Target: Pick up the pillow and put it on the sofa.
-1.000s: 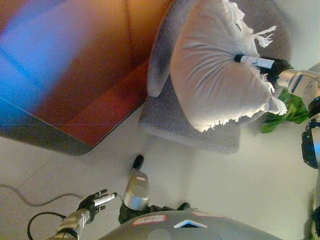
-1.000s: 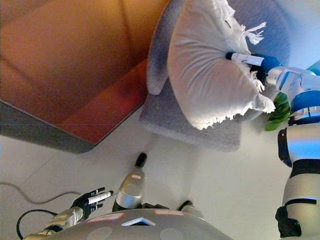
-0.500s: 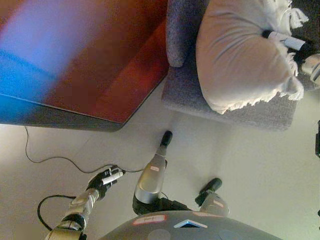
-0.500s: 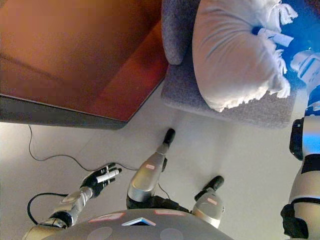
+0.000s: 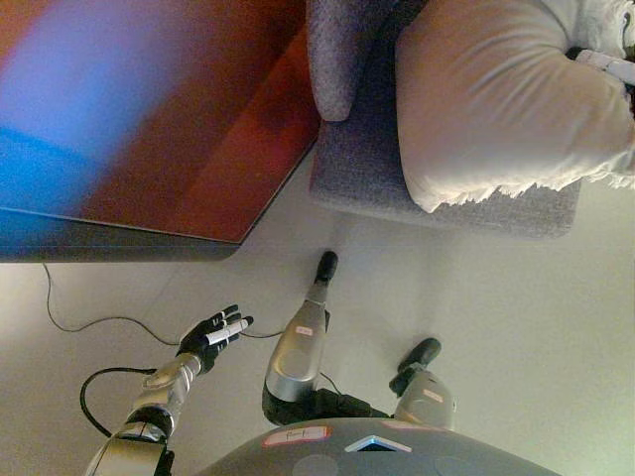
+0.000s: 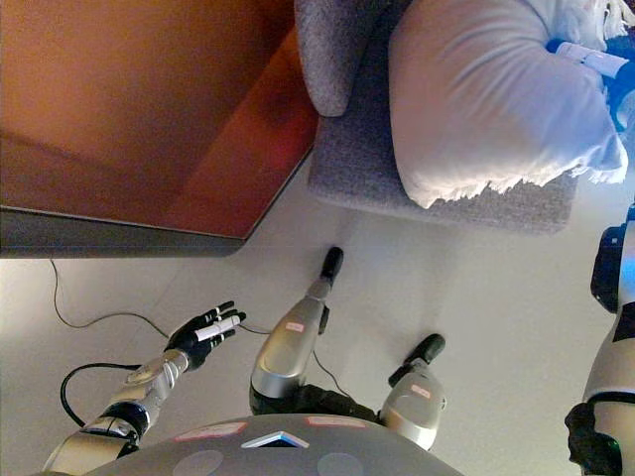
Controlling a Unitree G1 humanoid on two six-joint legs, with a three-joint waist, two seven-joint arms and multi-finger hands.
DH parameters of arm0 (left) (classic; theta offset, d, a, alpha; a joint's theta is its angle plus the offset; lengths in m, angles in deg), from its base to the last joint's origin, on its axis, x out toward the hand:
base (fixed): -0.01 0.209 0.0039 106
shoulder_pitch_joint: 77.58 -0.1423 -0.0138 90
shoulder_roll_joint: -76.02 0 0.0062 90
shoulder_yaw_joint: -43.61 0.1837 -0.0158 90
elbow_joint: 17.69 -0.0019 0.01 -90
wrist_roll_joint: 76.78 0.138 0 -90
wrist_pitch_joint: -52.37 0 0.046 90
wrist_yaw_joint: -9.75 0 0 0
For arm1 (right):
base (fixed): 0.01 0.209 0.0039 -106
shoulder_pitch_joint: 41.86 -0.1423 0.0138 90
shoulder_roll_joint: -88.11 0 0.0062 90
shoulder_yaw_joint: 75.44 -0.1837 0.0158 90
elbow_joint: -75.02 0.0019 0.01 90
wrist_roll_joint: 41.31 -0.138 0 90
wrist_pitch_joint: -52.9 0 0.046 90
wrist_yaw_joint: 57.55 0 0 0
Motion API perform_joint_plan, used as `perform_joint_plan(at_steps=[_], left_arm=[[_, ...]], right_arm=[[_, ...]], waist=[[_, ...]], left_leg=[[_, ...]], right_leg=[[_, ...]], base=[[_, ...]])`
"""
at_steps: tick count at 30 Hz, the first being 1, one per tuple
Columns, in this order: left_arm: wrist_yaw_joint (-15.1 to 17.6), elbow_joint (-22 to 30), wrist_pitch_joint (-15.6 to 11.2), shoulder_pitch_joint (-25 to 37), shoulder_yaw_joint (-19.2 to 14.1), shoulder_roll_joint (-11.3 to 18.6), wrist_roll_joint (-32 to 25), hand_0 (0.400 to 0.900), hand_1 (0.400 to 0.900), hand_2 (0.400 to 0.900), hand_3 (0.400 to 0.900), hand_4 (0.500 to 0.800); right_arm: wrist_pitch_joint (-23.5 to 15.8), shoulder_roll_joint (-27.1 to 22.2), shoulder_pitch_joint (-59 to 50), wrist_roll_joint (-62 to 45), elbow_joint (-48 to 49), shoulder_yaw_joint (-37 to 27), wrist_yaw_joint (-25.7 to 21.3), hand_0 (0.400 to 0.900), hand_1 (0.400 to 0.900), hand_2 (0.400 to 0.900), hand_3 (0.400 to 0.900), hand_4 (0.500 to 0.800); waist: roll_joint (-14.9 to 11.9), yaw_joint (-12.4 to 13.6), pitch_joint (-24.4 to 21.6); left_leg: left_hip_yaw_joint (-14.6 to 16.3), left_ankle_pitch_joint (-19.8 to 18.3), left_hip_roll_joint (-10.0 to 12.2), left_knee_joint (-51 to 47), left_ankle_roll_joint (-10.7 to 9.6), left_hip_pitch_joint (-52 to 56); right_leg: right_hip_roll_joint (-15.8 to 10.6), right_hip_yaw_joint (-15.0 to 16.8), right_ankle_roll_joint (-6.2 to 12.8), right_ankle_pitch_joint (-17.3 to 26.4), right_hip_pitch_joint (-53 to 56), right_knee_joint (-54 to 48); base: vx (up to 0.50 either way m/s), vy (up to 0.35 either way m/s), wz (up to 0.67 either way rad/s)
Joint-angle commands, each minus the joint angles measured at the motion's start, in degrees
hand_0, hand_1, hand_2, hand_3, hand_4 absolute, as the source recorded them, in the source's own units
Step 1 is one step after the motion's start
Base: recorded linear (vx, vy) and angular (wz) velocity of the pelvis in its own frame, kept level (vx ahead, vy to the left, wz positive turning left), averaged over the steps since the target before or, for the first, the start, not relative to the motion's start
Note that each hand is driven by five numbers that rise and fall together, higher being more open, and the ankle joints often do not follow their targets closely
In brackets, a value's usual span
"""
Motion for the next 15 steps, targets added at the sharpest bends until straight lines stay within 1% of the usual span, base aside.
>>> perform_joint_plan(at_steps=[1, 4, 6, 8, 10, 15], left_arm=[[0.4, -2.8, -0.6, -2.5, 2.5, 4.2, -2.7, 0.9, 0.9, 0.9, 0.9, 0.8], [0.8, -3.3, -0.5, -3.5, 3.0, 3.9, -0.5, 0.9, 0.9, 0.9, 0.9, 0.8], [1.2, -3.5, -0.3, -4.2, 3.3, 3.5, 0.4, 0.9, 0.9, 0.9, 0.9, 0.8], [1.3, -4.4, 0.1, -5.2, 3.4, 3.1, 1.8, 0.9, 0.9, 0.9, 0.9, 0.8], [1.7, -5.2, 0.2, -6.1, 3.0, 2.8, 2.9, 0.9, 0.9, 0.9, 0.9, 0.8], [2.1, -7.5, 2.0, -7.0, 1.8, 3.0, 5.7, 0.9, 0.9, 0.9, 0.9, 0.8]], right_arm=[[-3.4, -8.7, -9.5, 3.0, 4.3, 8.2, -3.1, 0.9, 0.9, 0.9, 0.9, 0.8], [-1.4, -10.6, -9.6, 4.7, 4.2, 9.8, -1.4, 0.9, 0.9, 0.9, 0.9, 0.8], [-0.7, -11.3, -9.1, 5.1, 4.2, 10.0, -1.0, 0.9, 0.9, 0.9, 0.9, 0.8], [0.4, -12.3, -8.0, 5.4, 4.2, 9.9, 0.4, 0.9, 0.9, 0.9, 0.9, 0.8], [1.0, -13.2, -6.4, 5.7, 4.2, 9.5, 1.9, 0.9, 0.9, 0.9, 0.9, 0.8], [2.6, -14.8, -2.2, 7.6, 4.2, 8.2, 5.7, 0.9, 0.9, 0.9, 0.9, 0.8]], waist=[[-0.9, -0.8, -4.5], [-2.4, -1.6, -6.5], [-3.1, -1.9, -7.5], [-4.1, -2.4, -9.2], [-5.1, -2.7, -10.7], [-7.3, -3.6, -14.2]], left_leg=[[-0.7, -2.9, 3.0, -1.8, -2.8, 4.2], [0.3, -3.1, 3.9, -1.6, -3.2, 6.4], [0.8, -3.2, 4.4, -1.7, -3.4, 7.5], [1.4, -3.2, 4.9, -1.6, -3.4, 8.5], [1.8, -3.4, 5.4, -1.6, -3.5, 9.6], [3.2, -4.1, 6.6, -2.0, -3.6, 12.6]], right_leg=[[-0.5, 0.9, -3.75, -2.8, -1.7, 7.8], [0.0, 0.9, -3.54, -2.2, 1.6, 5.4], [0.4, 1.1, -3.5, -2.0, 3.1, 4.3], [0.8, 1.4, -3.38, -1.3, 4.8, 2.8], [1.1, 1.8, -3.22, -0.9, 6.2, 1.6], [1.8, 2.5, -2.88, -0.4, 8.9, -0.7]], base=[[0.09, -0.042, -0.11], [0.14, -0.028, -0.13], [0.14, -0.012, -0.12], [0.17, -0.014, -0.13], [0.15, -0.025, -0.11], [0.14, -0.034, -0.11]])
